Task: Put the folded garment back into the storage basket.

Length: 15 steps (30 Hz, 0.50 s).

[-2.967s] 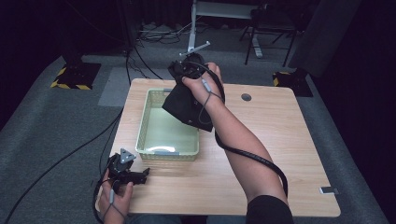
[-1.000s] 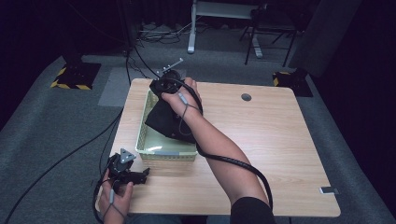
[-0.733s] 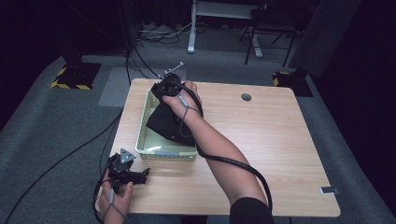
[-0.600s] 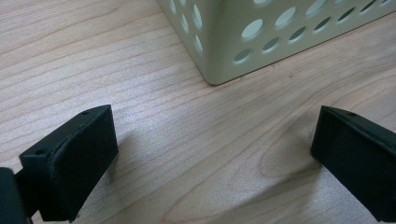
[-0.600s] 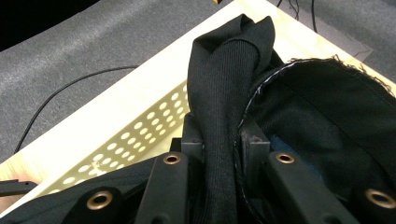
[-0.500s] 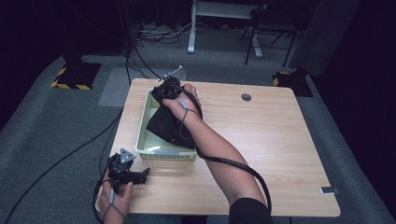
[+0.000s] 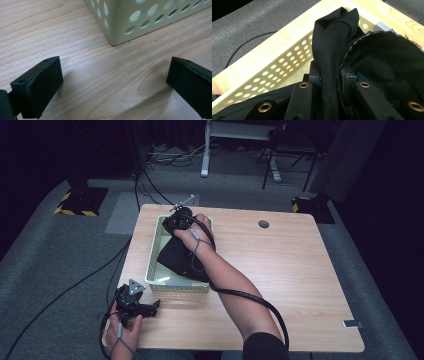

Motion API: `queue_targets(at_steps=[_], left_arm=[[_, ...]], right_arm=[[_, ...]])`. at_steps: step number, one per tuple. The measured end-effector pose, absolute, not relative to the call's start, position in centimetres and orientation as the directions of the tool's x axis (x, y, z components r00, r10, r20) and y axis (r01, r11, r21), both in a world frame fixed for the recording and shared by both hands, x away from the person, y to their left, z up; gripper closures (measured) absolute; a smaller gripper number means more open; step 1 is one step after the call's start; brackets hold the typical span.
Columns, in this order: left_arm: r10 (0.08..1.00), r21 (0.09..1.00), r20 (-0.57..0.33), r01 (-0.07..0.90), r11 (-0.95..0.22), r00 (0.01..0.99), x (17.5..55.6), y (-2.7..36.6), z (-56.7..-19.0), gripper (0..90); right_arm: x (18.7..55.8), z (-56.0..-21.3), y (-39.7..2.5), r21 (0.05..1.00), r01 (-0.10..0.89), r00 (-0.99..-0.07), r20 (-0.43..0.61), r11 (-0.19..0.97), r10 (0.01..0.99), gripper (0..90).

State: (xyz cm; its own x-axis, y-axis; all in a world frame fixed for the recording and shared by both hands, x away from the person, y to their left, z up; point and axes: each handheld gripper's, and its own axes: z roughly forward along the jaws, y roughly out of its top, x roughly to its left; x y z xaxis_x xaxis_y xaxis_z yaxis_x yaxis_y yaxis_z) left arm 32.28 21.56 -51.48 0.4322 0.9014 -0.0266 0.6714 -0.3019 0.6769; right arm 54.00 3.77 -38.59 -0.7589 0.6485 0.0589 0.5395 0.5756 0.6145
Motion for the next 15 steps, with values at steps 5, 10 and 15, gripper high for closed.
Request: queue_targets(at_steps=[5,10,15], left_arm=[[0.902,0.677,-0.028,0.672,-0.301,0.431,32.3,21.6,-51.5,0.4],[0.902,0.677,-0.028,0.672,-0.301,0.431,32.3,21.6,-51.5,0.4],[0.902,0.677,-0.028,0.672,-0.301,0.431,32.3,21.6,-51.5,0.4]], right_arm=[[54.1,-39.0,3.7,0.612,0.545,-0.757,0.065,0.573,0.650,76.3],[54.1,-39.5,3.7,0.612,0.546,-0.757,0.068,0.572,0.649,76.2],[54.6,-40.7,4.0,0.592,0.548,-0.774,0.089,0.591,0.627,27.1]])
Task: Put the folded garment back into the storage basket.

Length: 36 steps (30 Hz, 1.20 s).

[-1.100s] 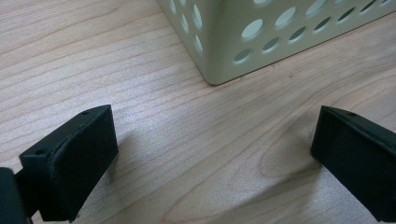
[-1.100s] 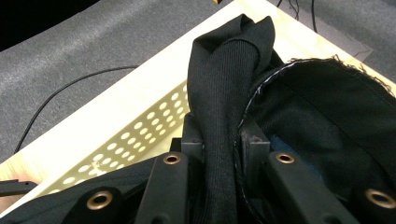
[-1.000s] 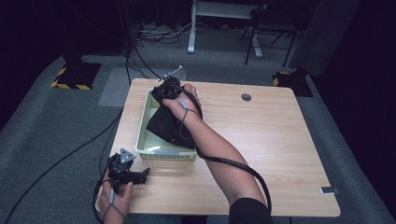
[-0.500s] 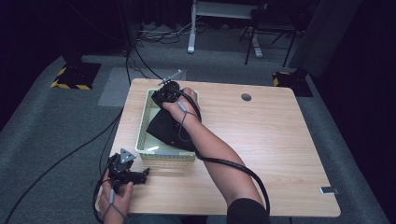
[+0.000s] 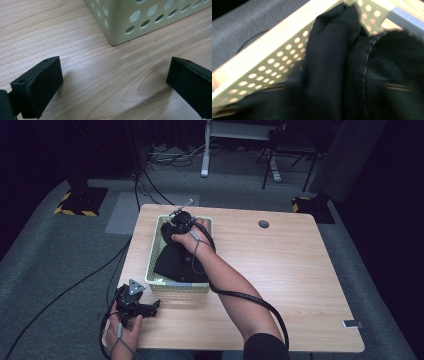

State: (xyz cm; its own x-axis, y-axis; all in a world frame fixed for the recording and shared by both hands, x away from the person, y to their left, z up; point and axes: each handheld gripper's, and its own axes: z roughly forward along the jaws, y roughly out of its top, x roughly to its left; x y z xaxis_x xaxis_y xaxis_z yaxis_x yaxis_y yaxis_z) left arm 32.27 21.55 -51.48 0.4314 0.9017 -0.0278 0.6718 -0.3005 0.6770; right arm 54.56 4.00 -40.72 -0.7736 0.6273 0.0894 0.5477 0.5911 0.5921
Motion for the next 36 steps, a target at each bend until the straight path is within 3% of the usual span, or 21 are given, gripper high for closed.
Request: queue_targets(at_steps=[3,6,36], left_arm=[[0.902,0.677,-0.028,0.672,-0.301,0.432,32.3,21.6,-51.5,0.4],[0.902,0.677,-0.028,0.672,-0.301,0.431,32.3,21.6,-51.5,0.4],[0.901,0.678,-0.026,0.671,-0.302,0.432,32.3,21.6,-51.5,0.4]], right_arm=[[54.6,-40.5,3.7,0.636,0.497,-0.784,0.038,0.590,0.620,20.3],[54.4,-39.6,3.1,0.673,0.494,-0.781,0.066,0.550,0.621,17.3],[50.9,-34.2,-3.2,0.761,0.380,-0.823,0.019,0.525,0.568,17.1]])
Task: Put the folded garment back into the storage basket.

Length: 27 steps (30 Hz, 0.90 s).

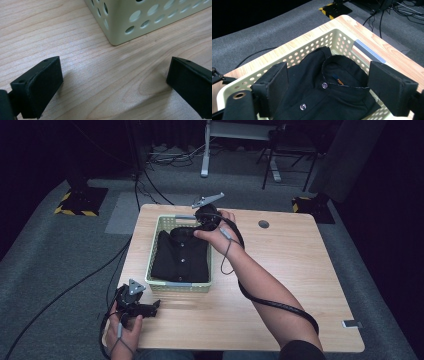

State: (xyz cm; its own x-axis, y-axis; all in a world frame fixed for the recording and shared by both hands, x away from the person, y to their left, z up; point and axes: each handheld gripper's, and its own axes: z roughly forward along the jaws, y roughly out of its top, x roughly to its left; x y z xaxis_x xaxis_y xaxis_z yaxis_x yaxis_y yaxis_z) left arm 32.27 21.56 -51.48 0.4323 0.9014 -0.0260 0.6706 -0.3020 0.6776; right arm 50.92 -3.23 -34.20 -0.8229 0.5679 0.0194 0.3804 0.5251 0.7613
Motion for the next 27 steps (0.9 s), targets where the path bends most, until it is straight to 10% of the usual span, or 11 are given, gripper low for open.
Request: queue_targets(at_steps=[27], left_arm=[[0.901,0.677,-0.026,0.671,-0.302,0.432,32.3,21.6,-51.5,0.4]], right_arm=[[49.2,-32.4,-9.1,0.783,0.379,-0.804,0.015,0.493,0.595,15.9]])
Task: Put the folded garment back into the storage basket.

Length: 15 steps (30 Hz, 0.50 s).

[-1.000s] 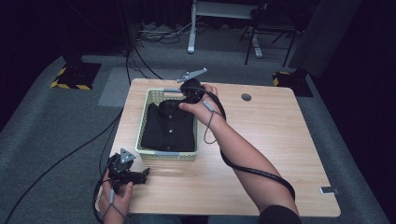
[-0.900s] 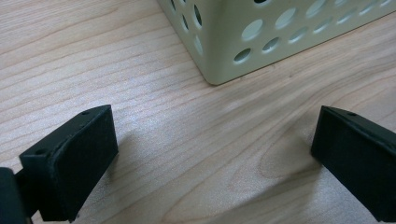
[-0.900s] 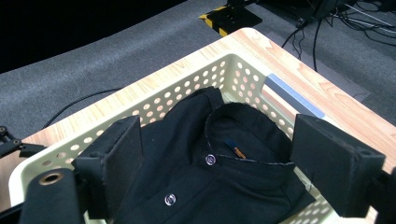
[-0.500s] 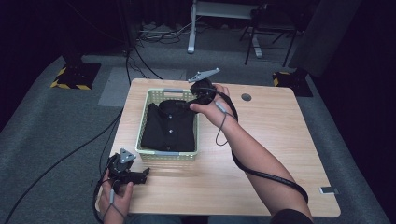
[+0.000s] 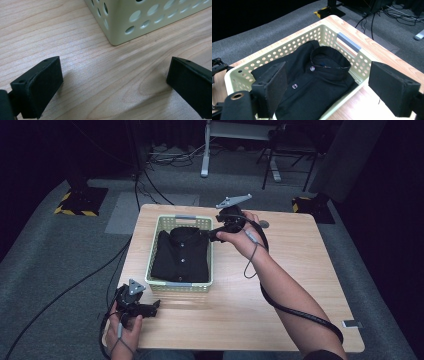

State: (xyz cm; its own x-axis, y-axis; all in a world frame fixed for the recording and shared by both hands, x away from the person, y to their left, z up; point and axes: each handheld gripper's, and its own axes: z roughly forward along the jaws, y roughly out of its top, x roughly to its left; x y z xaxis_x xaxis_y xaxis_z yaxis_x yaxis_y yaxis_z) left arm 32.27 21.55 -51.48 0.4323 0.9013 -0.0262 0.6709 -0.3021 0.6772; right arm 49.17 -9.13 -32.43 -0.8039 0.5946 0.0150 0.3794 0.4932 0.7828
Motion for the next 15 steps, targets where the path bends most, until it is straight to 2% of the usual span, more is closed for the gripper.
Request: queue_targets(at_steps=[15], left_arm=[[0.900,0.678,-0.026,0.669,-0.304,0.435,32.2,21.5,-51.5,0.4]], right_arm=[[48.6,-32.3,-12.5,0.793,0.386,-0.784,0.012,0.472,0.621,15.8]])
